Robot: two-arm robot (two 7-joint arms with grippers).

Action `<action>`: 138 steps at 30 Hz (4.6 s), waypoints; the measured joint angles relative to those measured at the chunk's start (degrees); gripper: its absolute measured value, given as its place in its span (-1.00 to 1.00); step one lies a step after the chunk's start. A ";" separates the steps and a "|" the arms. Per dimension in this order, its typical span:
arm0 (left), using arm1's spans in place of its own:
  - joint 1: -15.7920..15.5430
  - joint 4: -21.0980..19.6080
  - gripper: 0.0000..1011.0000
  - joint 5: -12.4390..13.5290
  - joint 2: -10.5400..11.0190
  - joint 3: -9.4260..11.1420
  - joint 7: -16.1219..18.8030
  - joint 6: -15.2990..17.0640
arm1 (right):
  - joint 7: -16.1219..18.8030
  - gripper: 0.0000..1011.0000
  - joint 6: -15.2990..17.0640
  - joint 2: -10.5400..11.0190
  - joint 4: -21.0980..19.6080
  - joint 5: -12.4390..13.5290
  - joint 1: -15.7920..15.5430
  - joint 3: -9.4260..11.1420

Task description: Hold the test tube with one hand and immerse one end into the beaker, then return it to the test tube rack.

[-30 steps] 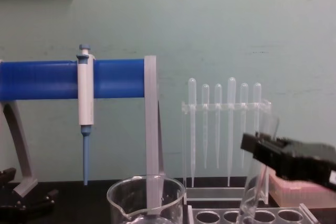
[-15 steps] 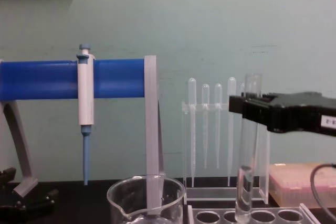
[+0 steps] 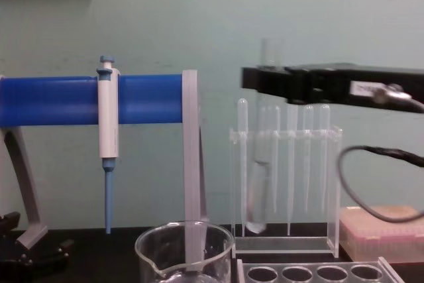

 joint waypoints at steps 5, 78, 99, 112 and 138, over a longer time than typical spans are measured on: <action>0.00 0.00 0.98 0.00 0.00 0.00 0.00 0.00 | 0.30 -0.55 0.56 -2.05 2.43 -0.63 4.16 -3.19; 0.00 0.00 0.98 0.00 0.00 0.00 0.00 0.00 | 2.01 -0.55 -7.04 -9.69 16.61 -7.68 3.40 -9.02; 0.00 0.00 0.98 0.00 0.00 0.00 0.00 0.00 | 1.97 -0.55 -6.93 -9.62 16.51 -7.62 3.48 -9.10; 0.00 0.00 0.98 0.00 0.00 0.00 0.00 0.00 | 1.95 -0.56 -6.91 -9.62 16.51 -7.61 3.48 -9.10; 0.00 0.00 0.98 0.00 0.00 0.00 0.00 0.00 | 1.91 -0.55 -6.91 -9.62 16.52 -7.62 3.48 -9.10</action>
